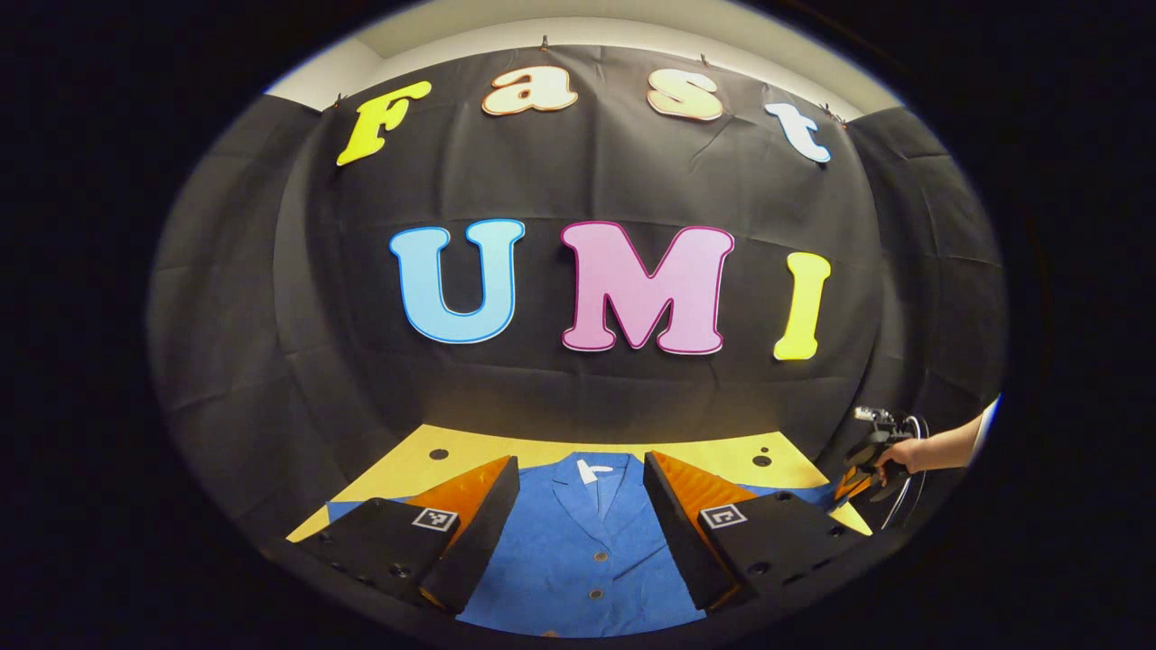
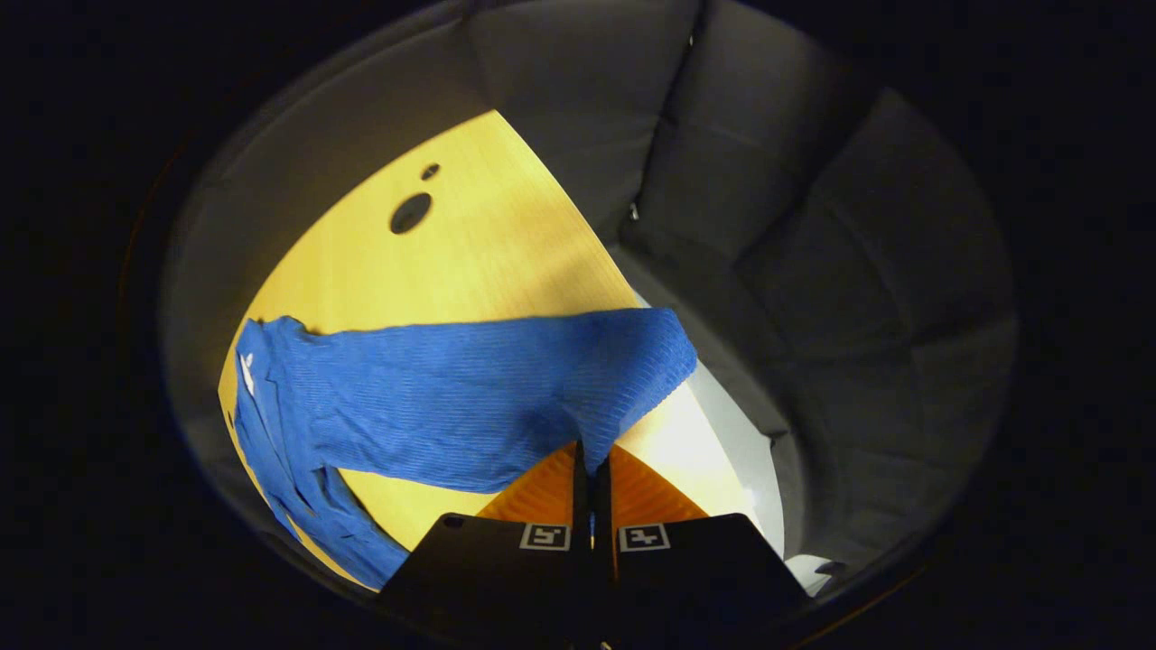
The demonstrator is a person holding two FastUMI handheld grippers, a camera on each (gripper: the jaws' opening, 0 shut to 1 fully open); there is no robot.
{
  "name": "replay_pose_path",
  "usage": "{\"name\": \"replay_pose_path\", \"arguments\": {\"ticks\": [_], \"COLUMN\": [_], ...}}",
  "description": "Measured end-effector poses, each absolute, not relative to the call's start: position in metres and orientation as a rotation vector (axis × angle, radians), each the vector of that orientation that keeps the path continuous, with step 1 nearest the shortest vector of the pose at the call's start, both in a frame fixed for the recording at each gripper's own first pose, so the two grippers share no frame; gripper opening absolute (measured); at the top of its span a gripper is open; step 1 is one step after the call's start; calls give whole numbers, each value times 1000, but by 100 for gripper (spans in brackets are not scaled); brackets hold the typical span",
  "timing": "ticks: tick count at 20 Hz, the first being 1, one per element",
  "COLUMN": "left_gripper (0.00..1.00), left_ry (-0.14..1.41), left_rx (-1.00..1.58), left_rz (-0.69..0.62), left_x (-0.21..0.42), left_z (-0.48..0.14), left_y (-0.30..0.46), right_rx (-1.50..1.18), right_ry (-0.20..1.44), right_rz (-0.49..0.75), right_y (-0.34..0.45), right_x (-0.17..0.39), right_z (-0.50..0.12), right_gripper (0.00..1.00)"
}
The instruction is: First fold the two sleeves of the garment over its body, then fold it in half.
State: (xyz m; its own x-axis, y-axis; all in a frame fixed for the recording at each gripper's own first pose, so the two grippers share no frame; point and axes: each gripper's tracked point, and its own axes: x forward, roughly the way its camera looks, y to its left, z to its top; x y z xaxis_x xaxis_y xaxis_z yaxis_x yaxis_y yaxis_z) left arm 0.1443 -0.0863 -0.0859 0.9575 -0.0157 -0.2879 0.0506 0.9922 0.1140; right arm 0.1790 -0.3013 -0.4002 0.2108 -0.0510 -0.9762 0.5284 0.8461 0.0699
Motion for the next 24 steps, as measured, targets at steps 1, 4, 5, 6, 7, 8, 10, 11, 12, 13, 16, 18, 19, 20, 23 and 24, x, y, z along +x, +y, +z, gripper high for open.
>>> {"name": "replay_pose_path", "arguments": {"ticks": [1, 4, 5, 6, 7, 8, 10, 11, 12, 13, 16, 18, 19, 20, 23, 24], "left_gripper": [80, 80, 80, 80, 80, 80, 80, 80, 80, 80, 80, 80, 80, 80, 80, 80], "left_ry": [292, 287, 284, 277, 274, 278, 288, 293, 298, 301, 335, 358, 369, 381, 393, 405], "left_rx": [120, 101, 99, 97, 91, 82, 50, 27, 5, -11, -23, -29, -37, -43, -29, -25], "left_rz": [-36, -48, -42, -35, -28, -15, 4, 14, 29, 52, 146, 196, 221, 249, 333, 372], "left_x": [140, 126, 122, 117, 113, 108, 98, 93, 88, 83, 71, 62, 58, 54, 44, 40], "left_z": [-86, -83, -81, -80, -79, -83, -88, -89, -92, -94, -109, -117, -119, -121, -126, -131], "left_y": [-76, -36, -19, -1, 17, 37, 76, 96, 117, 136, 191, 215, 224, 233, 254, 263], "right_rx": [421, 376, 357, 336, 337, 361, 393, 389, 382, 382, 281, 187, 161, 152, 103, 103], "right_ry": [1270, 1171, 1140, 1104, 1066, 1029, 949, 923, 901, 891, 939, 966, 985, 1006, 1077, 1118], "right_rz": [-413, -384, -366, -352, -333, -304, -234, -197, -156, -109, 29, 93, 116, 141, 174, 174], "right_y": [-293, -251, -231, -211, -186, -154, -87, -53, -17, 25, 128, 175, 200, 223, 261, 272], "right_x": [185, 203, 212, 223, 237, 250, 277, 287, 295, 301, 300, 304, 304, 308, 320, 320], "right_z": [-382, -321, -298, -276, -255, -233, -193, -179, -167, -160, -174, -198, -214, -228, -283, -304], "right_gripper": [5, 5, 5, 5, 4, 5, 5, 5, 4, 4, 4, 4, 5, 5, 5, 4]}}
